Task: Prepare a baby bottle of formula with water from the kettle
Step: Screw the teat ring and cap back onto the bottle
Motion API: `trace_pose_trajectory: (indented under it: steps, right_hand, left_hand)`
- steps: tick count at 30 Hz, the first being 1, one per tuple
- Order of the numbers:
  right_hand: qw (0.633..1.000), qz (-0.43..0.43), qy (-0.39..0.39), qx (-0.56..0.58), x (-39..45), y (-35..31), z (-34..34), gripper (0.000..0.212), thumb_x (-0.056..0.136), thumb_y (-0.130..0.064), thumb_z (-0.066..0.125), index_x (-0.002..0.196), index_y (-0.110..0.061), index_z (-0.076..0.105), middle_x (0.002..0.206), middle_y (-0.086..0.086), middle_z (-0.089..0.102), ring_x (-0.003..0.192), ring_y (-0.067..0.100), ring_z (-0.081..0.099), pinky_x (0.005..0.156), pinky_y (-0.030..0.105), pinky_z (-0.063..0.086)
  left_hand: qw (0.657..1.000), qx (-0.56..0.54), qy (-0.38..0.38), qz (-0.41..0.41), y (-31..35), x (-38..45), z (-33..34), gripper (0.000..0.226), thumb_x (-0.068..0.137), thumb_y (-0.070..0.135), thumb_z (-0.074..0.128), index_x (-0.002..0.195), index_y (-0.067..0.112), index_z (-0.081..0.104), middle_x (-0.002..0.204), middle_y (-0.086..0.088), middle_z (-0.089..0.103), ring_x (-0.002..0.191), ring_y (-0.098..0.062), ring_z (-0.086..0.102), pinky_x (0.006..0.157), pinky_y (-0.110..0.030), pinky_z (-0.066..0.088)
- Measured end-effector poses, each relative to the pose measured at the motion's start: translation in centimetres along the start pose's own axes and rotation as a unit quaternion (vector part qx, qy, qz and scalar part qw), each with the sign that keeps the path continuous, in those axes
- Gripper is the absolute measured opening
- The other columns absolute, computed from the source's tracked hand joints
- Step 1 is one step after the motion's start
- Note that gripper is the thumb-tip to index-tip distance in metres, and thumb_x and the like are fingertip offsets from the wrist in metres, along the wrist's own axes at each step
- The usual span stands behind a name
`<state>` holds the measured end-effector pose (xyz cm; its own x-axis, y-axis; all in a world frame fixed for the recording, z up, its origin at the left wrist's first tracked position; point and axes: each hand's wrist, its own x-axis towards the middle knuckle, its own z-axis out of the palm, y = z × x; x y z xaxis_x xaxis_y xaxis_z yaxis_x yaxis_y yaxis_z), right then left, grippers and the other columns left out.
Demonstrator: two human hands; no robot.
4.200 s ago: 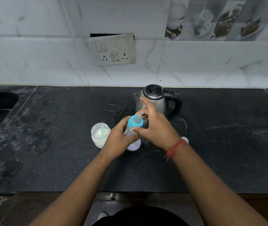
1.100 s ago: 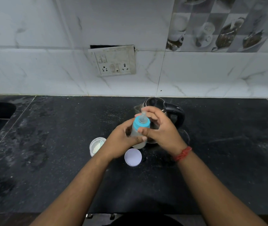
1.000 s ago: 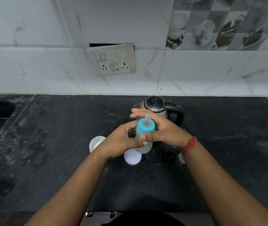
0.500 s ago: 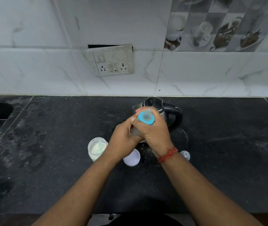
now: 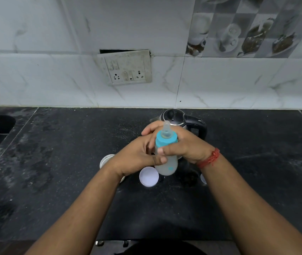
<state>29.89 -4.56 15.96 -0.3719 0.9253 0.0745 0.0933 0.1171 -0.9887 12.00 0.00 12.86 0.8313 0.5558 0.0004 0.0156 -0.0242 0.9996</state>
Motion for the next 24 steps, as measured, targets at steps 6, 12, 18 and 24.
trace_pose_trajectory:
  steps: [6, 12, 18, 24]
  right_hand:
    - [0.986, -0.032, 0.163, 0.014, 0.1, 0.8, 1.4, 0.018, 0.07, -0.011, 0.075, 0.086, -0.006, 0.068, 0.121, 0.014, 0.06, 0.101, 0.017, 0.061, 0.089, 0.036, 0.052]
    - [0.935, -0.027, 0.349, 0.056, 1.3, 2.0, 3.1, 0.025, 0.069, -0.005, 0.073, 0.091, 0.005, 0.064, 0.104, 0.011, 0.065, 0.087, 0.01, 0.063, 0.08, 0.032, 0.055]
    - [0.903, 0.012, 0.427, 0.048, 2.2, 3.2, 3.8, 0.016, 0.069, -0.015, 0.076, 0.078, -0.021, 0.065, 0.096, 0.014, 0.067, 0.08, 0.012, 0.065, 0.079, 0.039, 0.057]
    - [0.935, 0.062, 0.337, -0.09, 0.8, 4.8, 2.3, 0.052, 0.079, -0.034, 0.084, 0.121, -0.022, 0.057, 0.127, -0.005, 0.051, 0.115, 0.004, 0.056, 0.098, 0.019, 0.047]
  left_hand:
    - [0.993, 0.067, 0.091, 0.028, -0.4, 0.4, 0.4, 0.056, 0.081, 0.034, 0.079, 0.133, 0.024, 0.059, 0.125, 0.007, 0.07, 0.122, -0.019, 0.065, 0.107, -0.049, 0.05]
    - [0.974, 0.14, 0.174, 0.033, -1.6, 1.4, 1.1, 0.055, 0.086, 0.026, 0.079, 0.137, 0.026, 0.057, 0.128, 0.009, 0.07, 0.123, -0.009, 0.064, 0.107, -0.044, 0.051]
    - [0.943, 0.19, 0.269, 0.048, -2.3, 1.6, 3.4, 0.04, 0.085, 0.016, 0.066, 0.122, 0.029, 0.059, 0.102, 0.024, 0.068, 0.097, 0.014, 0.064, 0.082, -0.008, 0.046]
    - [0.96, 0.121, 0.252, 0.029, -3.1, 1.7, 2.9, 0.044, 0.092, 0.003, 0.068, 0.127, 0.029, 0.061, 0.114, 0.02, 0.07, 0.108, 0.005, 0.065, 0.087, -0.011, 0.048]
